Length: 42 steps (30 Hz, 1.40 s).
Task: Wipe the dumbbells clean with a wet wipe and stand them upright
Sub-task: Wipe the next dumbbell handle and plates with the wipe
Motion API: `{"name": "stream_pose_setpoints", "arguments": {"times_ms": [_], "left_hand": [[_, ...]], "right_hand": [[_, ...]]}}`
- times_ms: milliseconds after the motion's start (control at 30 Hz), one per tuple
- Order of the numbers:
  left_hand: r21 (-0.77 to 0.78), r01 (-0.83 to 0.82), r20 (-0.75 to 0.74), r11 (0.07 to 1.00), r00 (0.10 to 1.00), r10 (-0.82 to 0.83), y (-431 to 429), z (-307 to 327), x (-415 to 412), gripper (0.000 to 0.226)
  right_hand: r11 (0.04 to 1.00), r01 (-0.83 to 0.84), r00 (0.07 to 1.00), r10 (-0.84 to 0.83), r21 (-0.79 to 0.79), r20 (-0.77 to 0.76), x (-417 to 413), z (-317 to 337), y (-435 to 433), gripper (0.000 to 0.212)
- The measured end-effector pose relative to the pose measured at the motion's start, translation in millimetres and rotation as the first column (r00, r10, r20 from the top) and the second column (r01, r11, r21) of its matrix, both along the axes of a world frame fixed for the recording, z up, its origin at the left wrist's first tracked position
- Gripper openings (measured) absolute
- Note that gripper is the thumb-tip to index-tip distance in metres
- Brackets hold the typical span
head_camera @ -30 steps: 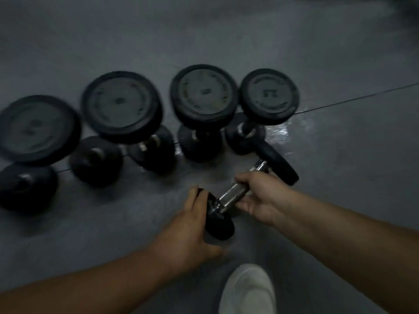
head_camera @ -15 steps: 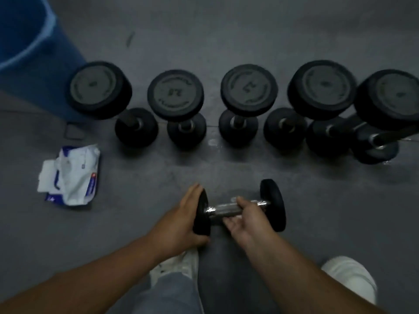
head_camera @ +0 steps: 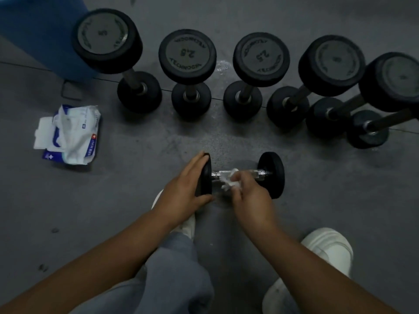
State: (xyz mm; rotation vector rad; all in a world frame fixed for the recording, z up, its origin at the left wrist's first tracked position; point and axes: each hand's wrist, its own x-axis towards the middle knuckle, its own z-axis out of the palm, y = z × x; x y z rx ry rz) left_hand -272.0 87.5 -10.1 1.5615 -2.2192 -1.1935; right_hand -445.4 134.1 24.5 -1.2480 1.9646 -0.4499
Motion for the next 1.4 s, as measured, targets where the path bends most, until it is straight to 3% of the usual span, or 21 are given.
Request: {"name": "stream_pose_setpoints", "arguments": {"times_ms": [100, 200, 333, 400, 567, 633, 767, 833, 933, 1067, 1200, 1333, 1400], "left_hand": [[0.029, 0.022, -0.014, 0.999, 1.0, -0.022, -10.1, -4.0, 2.6, 0.106], [0.076, 0.075, 0.023, 0.994, 0.997, -0.077, -22.1, -3.0, 3.7, 0.111], [0.127, 0.131, 0.069, 0.983, 0.988, -0.14, -35.8, 0.0, 3.1, 0.115], [0.16, 0.139, 0.1, 0.977, 0.983, -0.156, -49.3, 1.1, 3.8, 0.116], [0.303, 0.137, 0.082, 0.943, 0.982, -0.169, -85.0, 0.2, -2.2, 0.115], [0.317, 0.175, 0.122, 0.932, 0.967, -0.223, -93.0, 5.4, -5.1, 0.116], [0.334, 0.291, 0.258, 0.897, 0.887, -0.384, -87.6, 14.0, -4.5, 0.131], [0.327, 0.312, 0.29, 0.892, 0.865, -0.409, -78.4, 10.4, -3.5, 0.134], [0.32, 0.306, 0.279, 0.897, 0.874, -0.398, -76.1, 10.1, -4.4, 0.135], [0.347, 0.296, 0.263, 0.89, 0.88, -0.396, -83.4, 13.4, -5.5, 0.133], [0.355, 0.298, 0.262, 0.886, 0.878, -0.401, -82.1, 12.2, -6.2, 0.133], [0.398, 0.282, 0.245, 0.873, 0.884, -0.398, -91.8, 13.1, -7.3, 0.134], [0.417, 0.291, 0.237, 0.861, 0.88, -0.412, -97.6, 12.3, -7.4, 0.134]], "right_hand": [[0.963, -0.252, 0.967, 0.248, -0.093, -0.051, 3.8, -11.8, -3.8, 0.049], [0.847, -0.506, 0.857, 0.514, 0.164, -0.011, 6.8, -23.4, -17.2, 0.078], [0.825, -0.465, 0.847, 0.52, 0.323, -0.111, 14.7, -32.4, -63.6, 0.092], [0.844, -0.426, 0.871, 0.48, 0.325, -0.105, 20.4, -29.3, -63.6, 0.09], [0.784, -0.549, 0.775, 0.607, 0.29, -0.176, 5.2, -19.3, -44.4, 0.082], [0.815, -0.519, 0.796, 0.571, 0.258, -0.2, 4.9, -22.9, -59.9, 0.075], [0.835, -0.53, 0.813, 0.55, 0.146, -0.191, 2.6, -28.4, -62.6, 0.049], [0.812, -0.578, 0.765, 0.572, 0.074, -0.297, -5.9, -27.4, -54.3, 0.036], [0.847, -0.529, 0.807, 0.486, -0.047, -0.336, -13.0, -33.3, -55.8, 0.026], [0.844, -0.537, 0.81, 0.513, -0.007, -0.285, 0.4, -43.5, -43.7, 0.043], [0.765, -0.642, 0.689, 0.607, 0.056, -0.396, -4.1, -48.7, -25.6, 0.056], [0.855, -0.508, 0.82, 0.518, 0.105, -0.245, 7.8, -47.0, -61.7, 0.048], [0.869, -0.482, 0.831, 0.493, 0.109, -0.257, 13.6, -44.0, -66.8, 0.05]]}}
